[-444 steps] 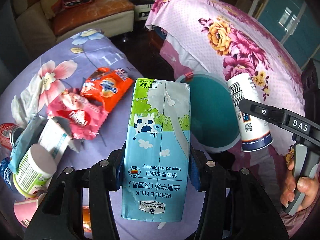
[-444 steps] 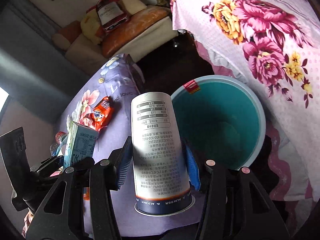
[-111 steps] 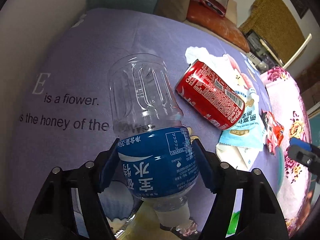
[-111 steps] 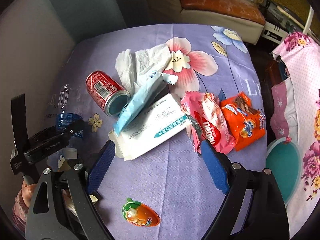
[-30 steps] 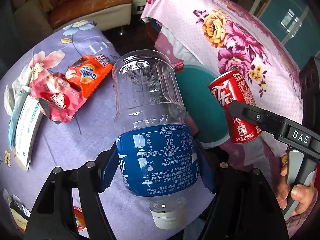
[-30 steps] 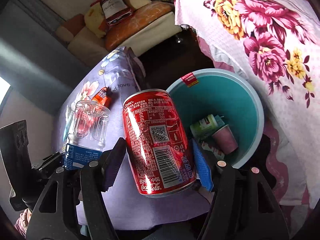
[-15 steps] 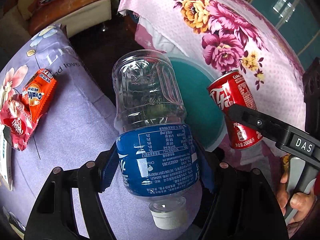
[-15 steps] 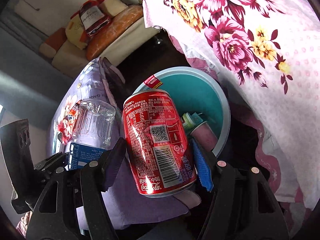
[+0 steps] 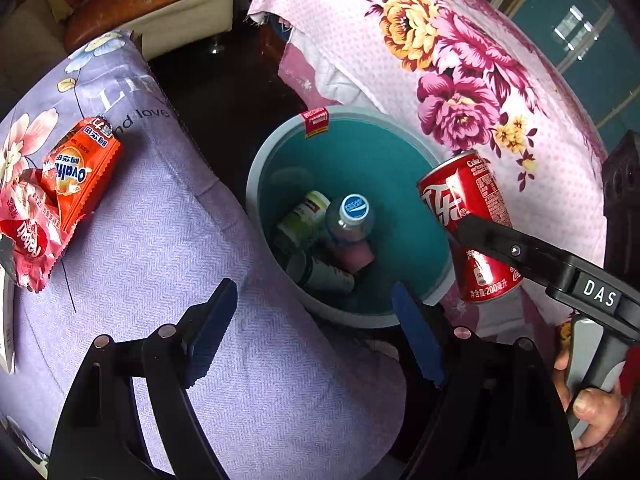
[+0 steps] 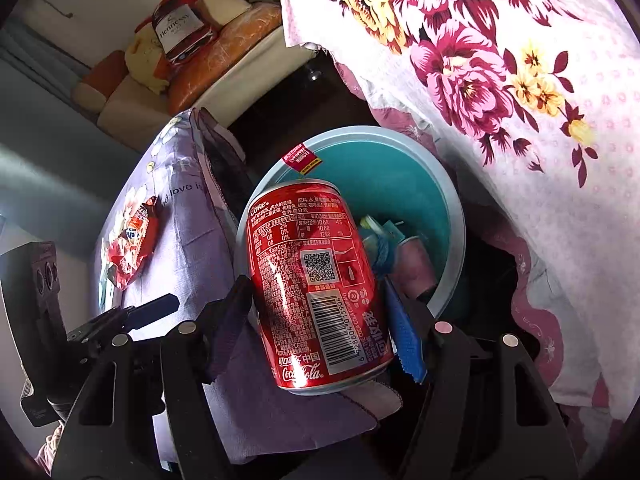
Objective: Collect trash
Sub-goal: 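Open the right tool to drop the red can into the wastebasket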
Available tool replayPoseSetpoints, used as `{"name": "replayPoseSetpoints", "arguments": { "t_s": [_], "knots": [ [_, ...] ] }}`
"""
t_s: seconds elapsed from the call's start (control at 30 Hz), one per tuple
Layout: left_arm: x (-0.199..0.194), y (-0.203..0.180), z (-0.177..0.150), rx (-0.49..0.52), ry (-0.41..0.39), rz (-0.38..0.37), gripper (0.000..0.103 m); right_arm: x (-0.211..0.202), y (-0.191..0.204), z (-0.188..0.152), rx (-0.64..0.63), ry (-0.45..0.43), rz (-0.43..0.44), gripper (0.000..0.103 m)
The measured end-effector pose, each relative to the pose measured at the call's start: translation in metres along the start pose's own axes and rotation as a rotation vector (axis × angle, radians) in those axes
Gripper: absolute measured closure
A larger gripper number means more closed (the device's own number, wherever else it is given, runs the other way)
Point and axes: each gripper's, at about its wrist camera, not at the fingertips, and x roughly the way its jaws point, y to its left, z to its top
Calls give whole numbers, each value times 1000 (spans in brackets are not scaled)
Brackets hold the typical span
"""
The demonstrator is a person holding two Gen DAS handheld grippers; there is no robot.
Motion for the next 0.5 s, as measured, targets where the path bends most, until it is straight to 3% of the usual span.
{"name": "replayPoseSetpoints", "arguments": {
  "t_s": [0.2, 0.5],
  "knots": [
    [-14, 12, -9, -33, -28, -19, 15, 6, 2, 0, -1, 16, -16, 40],
    [-23, 39, -22, -70, -25, -17, 15, 21, 10, -3, 4, 54, -28, 38]
  ]
}}
